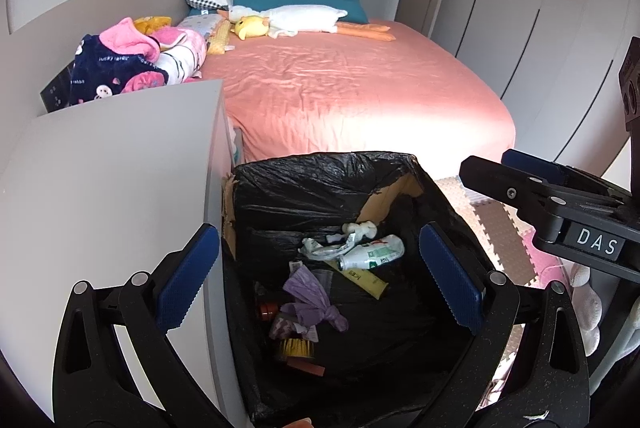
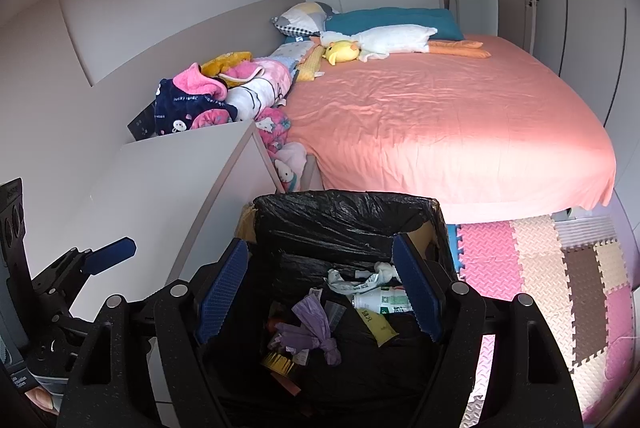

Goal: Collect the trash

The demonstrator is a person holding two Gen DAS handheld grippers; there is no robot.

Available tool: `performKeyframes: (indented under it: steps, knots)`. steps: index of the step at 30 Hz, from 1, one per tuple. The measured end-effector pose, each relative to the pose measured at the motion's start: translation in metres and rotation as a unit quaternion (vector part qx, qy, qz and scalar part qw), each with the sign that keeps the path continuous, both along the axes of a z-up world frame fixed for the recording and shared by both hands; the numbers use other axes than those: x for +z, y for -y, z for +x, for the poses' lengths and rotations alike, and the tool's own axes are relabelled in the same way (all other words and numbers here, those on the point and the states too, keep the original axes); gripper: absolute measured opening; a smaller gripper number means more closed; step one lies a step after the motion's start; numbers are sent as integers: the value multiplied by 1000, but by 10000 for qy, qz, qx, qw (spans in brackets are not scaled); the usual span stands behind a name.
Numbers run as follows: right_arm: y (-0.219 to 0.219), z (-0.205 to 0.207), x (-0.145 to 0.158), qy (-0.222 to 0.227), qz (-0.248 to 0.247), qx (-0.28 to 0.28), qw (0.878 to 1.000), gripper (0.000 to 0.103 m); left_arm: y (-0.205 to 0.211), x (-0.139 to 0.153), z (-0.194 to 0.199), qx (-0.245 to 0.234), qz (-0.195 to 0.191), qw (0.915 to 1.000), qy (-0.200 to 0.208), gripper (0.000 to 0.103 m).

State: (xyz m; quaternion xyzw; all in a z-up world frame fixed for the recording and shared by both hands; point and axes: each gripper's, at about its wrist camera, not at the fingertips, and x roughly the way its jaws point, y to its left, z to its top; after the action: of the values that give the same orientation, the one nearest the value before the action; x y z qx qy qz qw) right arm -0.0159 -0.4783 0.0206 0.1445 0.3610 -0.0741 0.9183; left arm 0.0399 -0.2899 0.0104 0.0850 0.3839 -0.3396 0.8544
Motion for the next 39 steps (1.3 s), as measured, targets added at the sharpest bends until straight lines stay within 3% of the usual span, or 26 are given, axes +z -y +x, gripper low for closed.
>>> performKeyframes:
  steps: [39]
  knots:
    - [-3, -1, -5, -51, -62, 79, 9999, 75, 2, 0, -5, -122, -93, 9999, -77, 96]
